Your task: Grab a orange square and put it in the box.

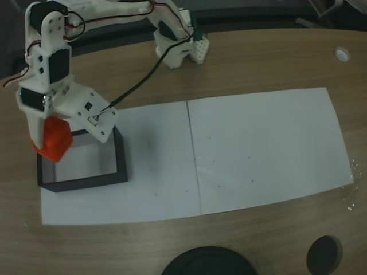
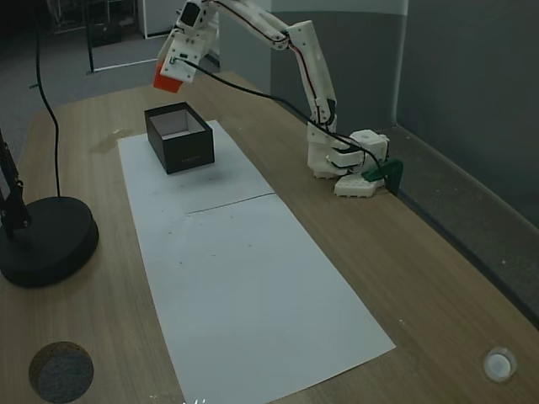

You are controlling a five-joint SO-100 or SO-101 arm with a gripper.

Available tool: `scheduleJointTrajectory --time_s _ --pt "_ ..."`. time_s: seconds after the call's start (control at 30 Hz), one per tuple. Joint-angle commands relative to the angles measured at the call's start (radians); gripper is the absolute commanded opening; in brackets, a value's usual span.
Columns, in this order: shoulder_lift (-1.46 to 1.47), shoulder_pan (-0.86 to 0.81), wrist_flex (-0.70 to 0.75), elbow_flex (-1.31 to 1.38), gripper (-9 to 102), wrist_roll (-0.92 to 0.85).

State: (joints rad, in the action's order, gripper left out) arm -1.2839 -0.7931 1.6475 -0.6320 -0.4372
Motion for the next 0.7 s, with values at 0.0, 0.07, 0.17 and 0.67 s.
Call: scheduleJointTrajectory --time_s 0.0,0.07,0.17,0.67 --pt "-0.061 -0.005 0.000 -0.031 12 0.002" --pt "-0.041 -0.005 -0.003 -0.060 12 0.003" --pt "0.002 -0.008 -0.003 -0.069 12 0.005" --pt "0.135 -0.012 -0.003 -0.064 12 0.005"
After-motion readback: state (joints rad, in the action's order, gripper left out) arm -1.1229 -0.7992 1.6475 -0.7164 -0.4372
